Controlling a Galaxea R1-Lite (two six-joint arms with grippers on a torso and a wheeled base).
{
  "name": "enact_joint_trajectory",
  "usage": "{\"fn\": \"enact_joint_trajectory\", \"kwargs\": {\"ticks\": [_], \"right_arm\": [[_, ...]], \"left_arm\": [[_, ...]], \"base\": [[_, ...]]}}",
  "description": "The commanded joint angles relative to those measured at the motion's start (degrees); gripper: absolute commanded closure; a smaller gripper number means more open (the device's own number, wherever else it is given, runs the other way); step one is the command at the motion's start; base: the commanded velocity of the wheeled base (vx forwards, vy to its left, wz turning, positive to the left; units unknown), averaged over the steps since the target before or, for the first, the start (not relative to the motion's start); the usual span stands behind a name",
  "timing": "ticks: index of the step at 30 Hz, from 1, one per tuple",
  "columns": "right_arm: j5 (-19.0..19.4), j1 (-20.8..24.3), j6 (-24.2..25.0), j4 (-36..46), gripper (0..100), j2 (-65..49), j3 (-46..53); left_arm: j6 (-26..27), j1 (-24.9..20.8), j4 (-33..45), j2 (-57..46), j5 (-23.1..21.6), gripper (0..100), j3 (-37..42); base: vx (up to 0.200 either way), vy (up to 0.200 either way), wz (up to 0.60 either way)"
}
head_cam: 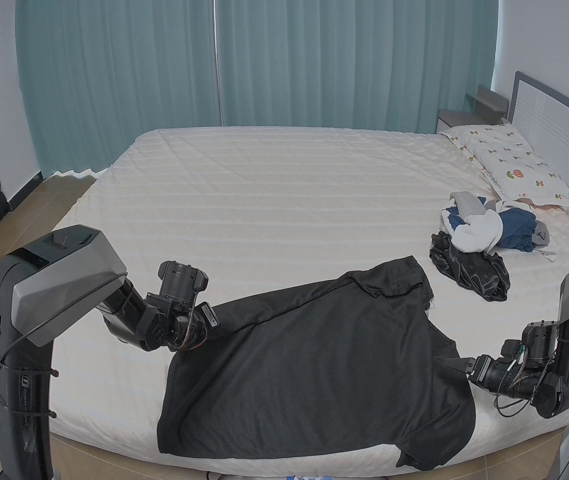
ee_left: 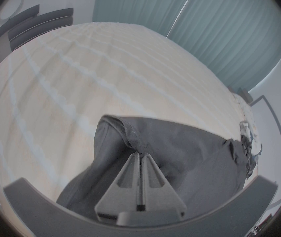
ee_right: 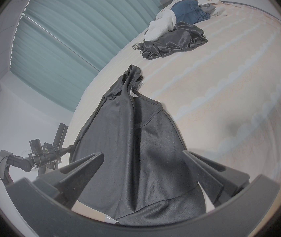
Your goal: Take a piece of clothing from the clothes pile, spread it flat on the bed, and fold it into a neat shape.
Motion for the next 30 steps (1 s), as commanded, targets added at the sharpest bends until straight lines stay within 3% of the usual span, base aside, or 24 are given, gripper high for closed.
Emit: {"fn": "enact_joint_trajectory", "kwargs": {"ticks": [1,5,15,23,30], "right_arm": [[0.12,-0.1,0.08,-0.52,0,-0.25,0.33],[0.12,-0.19,0.08,-0.52,0,-0.07,0.33],[0.12,-0.46,-0.01,-0.52,0,0.37,0.33],[0.12,-0.37,0.08,-0.52,0,0.54,0.41],[0.12,-0.28,0.16,-0.52,0,0.37,0.41]], "left_arm": [[-0.51,2.89,-2.49,-1.18,-0.12,100,-0.97],[-1.04,5.36,-3.11,-0.65,-0.91,100,-2.91],[-1.65,11.95,-2.76,9.98,-1.26,100,-21.89],[-1.56,13.0,-2.67,16.93,-2.05,100,-33.14],[-1.56,13.0,-2.58,17.63,-3.37,100,-35.42]], "base": [[0.0,0.0,0.0],[0.0,0.0,0.0],[0.0,0.0,0.0],[0.0,0.0,0.0],[0.0,0.0,0.0]]}}
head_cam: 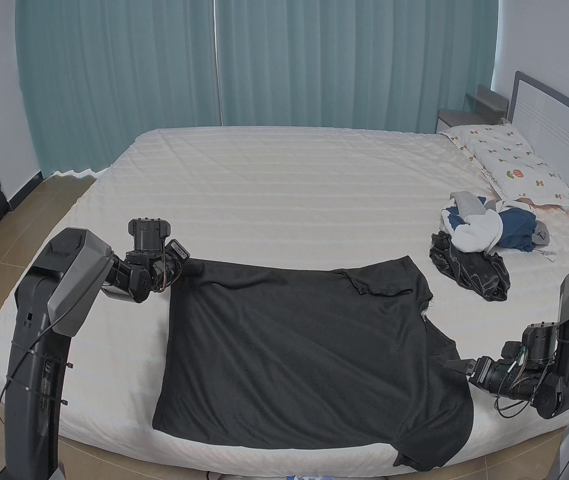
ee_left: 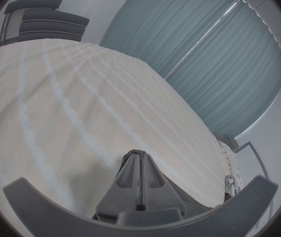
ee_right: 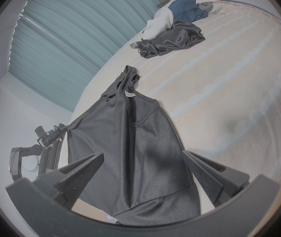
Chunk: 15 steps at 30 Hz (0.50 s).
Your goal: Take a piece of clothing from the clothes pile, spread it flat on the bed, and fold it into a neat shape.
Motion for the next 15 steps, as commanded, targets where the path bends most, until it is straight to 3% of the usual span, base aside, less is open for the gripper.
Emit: {"fn": "enact_joint_trajectory", "kwargs": {"ticks": [1,6,7,15], "right_arm": [[0.06,0.05,0.0,-0.52,0,0.0,0.0],[0.06,0.05,0.0,-0.52,0,0.0,0.0],[0.06,0.05,0.0,-0.52,0,0.0,0.0],[0.06,-0.04,0.09,-0.52,0,-0.44,0.17]], "left_arm": [[0.0,0.33,-0.06,2.35,-0.09,100,-1.72],[0.0,0.5,0.03,3.06,-0.27,100,-2.43],[0.0,0.5,0.03,3.06,-0.36,0,-2.43],[-1.76,1.91,1.0,-1.16,-0.44,0,1.44]], "base": [[0.0,0.0,0.0],[0.0,0.0,0.0],[0.0,0.0,0.0],[0.0,0.0,0.0]]}}
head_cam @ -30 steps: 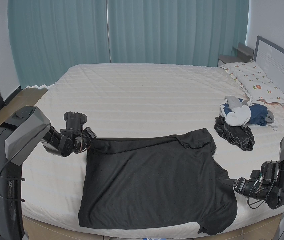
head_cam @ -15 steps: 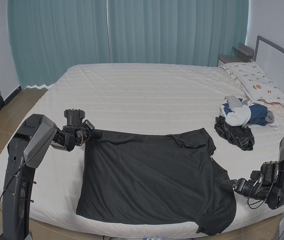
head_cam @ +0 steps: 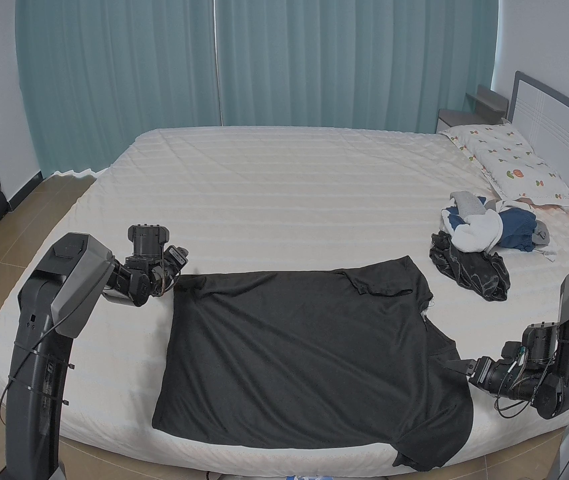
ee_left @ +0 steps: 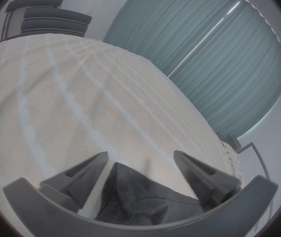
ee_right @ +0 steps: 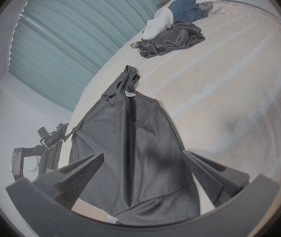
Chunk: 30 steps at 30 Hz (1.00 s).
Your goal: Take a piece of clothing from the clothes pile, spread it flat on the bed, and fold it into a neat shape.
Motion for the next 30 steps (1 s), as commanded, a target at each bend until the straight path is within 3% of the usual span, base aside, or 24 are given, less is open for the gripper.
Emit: {"fn": "enact_joint_trajectory", "kwargs": {"ticks": [1,7,15,25,30], "right_arm": [[0.03,-0.08,0.07,-0.49,0,-0.42,0.03],[0.03,0.01,0.95,-0.49,0,-1.03,-0.06],[0.12,2.03,5.87,-0.49,0,-5.87,-0.5],[-0.41,2.3,6.13,-0.49,0,-5.34,-3.4],[-0.85,1.86,5.87,0.21,0,-3.32,-7.53]], "left_arm": [[-1.6,1.25,1.2,-4.7,-0.55,0,3.69],[-3.01,2.48,1.29,-12.0,-5.65,0,12.47],[-7.23,5.73,1.29,-25.09,-13.12,0,26.89],[-8.9,5.29,-1.88,-33.18,-17.87,0,45.52],[-9.25,2.22,-10.23,-34.76,-17.87,0,59.32]], "base": [[0.0,0.0,0.0],[0.0,0.0,0.0],[0.0,0.0,0.0],[0.0,0.0,0.0],[0.0,0.0,0.0]]}}
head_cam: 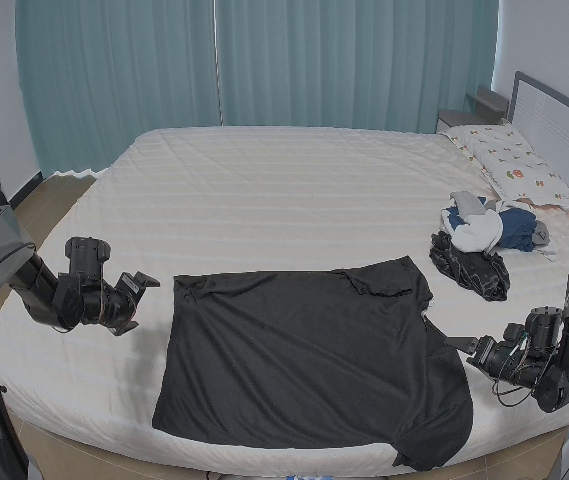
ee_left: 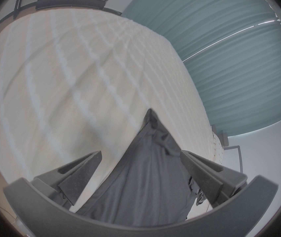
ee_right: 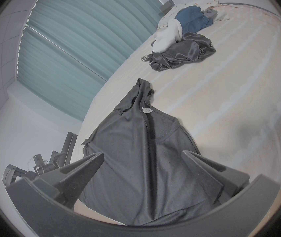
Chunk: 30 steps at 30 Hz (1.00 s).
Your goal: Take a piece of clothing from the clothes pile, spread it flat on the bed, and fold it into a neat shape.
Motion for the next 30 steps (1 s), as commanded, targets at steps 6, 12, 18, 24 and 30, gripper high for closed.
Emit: {"fn": "enact_joint_trajectory", "kwargs": {"ticks": [6,12,18,24,30], "right_arm": [[-0.52,-1.19,-0.76,0.21,0,4.66,-7.04],[-0.7,-2.95,-1.81,-0.23,0,11.25,-11.0],[-3.07,-2.95,-3.13,0.21,0,15.55,-16.45],[-3.68,-2.42,-3.13,1.09,0,17.14,-19.35],[-3.86,-2.51,-3.13,0.91,100,16.87,-18.73]], "left_arm": [[-0.92,-4.22,-17.54,-4.49,-0.98,0,20.65],[-0.92,-4.57,-18.06,-2.56,-1.16,0,20.12],[-0.83,-4.57,-18.15,-1.59,-1.16,0,19.77],[-0.83,-4.57,-18.15,-1.41,-1.16,0,19.77],[-0.83,-4.57,-18.15,-1.41,-1.16,0,19.86]], "base": [[0.0,0.0,0.0],[0.0,0.0,0.0],[0.0,0.0,0.0],[0.0,0.0,0.0],[0.0,0.0,0.0]]}}
